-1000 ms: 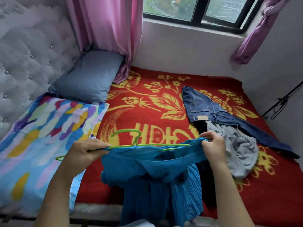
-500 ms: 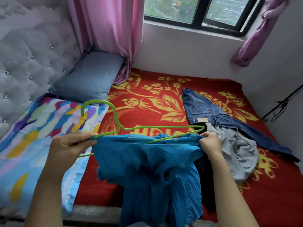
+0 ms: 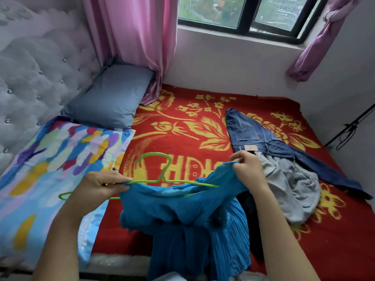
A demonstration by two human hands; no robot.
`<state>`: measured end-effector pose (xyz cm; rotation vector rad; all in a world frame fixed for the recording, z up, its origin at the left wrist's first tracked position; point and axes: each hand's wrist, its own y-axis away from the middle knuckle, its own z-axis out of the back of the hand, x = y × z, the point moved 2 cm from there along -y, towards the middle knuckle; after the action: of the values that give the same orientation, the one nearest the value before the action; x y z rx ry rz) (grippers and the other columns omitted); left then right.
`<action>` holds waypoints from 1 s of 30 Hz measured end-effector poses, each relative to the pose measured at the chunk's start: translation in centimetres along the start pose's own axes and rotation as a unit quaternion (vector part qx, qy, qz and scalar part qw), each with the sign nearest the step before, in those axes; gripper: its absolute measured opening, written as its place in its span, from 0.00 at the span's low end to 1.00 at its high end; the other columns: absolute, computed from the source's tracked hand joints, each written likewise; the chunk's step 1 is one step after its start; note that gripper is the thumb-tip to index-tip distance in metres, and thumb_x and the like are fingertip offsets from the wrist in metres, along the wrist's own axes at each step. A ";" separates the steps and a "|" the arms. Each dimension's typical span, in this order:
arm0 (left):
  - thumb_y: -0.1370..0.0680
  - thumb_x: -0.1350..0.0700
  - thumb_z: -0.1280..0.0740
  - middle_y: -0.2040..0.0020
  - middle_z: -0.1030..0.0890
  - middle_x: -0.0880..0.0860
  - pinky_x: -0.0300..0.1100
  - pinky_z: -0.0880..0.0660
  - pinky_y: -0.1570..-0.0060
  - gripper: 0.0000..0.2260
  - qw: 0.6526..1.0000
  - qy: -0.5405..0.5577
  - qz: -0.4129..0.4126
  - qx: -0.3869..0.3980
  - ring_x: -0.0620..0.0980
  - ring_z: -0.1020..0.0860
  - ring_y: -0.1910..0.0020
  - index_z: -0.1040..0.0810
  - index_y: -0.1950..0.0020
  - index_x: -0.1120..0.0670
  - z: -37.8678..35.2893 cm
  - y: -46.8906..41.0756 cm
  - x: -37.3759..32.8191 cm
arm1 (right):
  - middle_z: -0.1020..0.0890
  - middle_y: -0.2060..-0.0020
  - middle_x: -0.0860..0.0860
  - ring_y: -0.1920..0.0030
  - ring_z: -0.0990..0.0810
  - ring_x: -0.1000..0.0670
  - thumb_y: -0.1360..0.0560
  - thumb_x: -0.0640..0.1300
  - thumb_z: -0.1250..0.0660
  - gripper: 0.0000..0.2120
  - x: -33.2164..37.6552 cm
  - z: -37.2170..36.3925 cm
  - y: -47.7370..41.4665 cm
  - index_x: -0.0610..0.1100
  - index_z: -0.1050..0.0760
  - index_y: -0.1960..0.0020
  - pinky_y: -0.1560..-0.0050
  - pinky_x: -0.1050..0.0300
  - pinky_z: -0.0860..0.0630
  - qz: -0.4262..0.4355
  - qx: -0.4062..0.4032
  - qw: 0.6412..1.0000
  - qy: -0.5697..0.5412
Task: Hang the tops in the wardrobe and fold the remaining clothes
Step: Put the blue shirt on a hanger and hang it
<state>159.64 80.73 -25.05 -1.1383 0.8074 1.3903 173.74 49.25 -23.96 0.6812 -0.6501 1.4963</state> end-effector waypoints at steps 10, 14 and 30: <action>0.35 0.77 0.31 0.71 0.19 0.43 0.28 0.31 0.73 0.29 0.997 0.043 -0.041 -0.046 0.38 0.28 0.75 0.16 0.65 0.40 1.3 -1.8 -2.0 | 0.24 0.51 0.56 0.55 0.25 0.62 0.22 0.53 0.39 0.05 4.1 -1.0 0.8 0.57 0.24 0.54 0.56 0.68 0.30 0.171 0.227 0.958 0.033; 0.35 0.77 0.31 0.78 0.25 0.46 0.30 0.32 0.75 0.29 0.994 0.045 -0.029 -0.099 0.41 0.32 0.79 0.16 0.67 0.40 2.2 -2.7 -2.1 | 0.28 0.67 0.52 0.63 0.28 0.50 0.22 0.59 0.48 0.26 5.2 0.4 1.1 0.43 0.25 0.67 0.65 0.56 0.33 0.341 -0.022 0.927 0.155; 0.33 0.69 0.27 0.67 0.19 0.47 0.25 0.32 0.68 0.28 0.939 -0.180 -0.108 -0.273 0.38 0.28 0.70 0.20 0.67 0.32 10.2 3.5 -14.0 | 0.45 0.80 0.55 0.75 0.46 0.53 0.25 0.51 0.35 0.28 17.6 0.8 -3.4 0.46 0.45 0.77 0.69 0.56 0.46 0.342 0.027 0.932 -0.112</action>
<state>153.26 85.22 -9.15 -1.2856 0.0208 1.6168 176.86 60.41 -10.29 0.7100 -1.1025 2.0992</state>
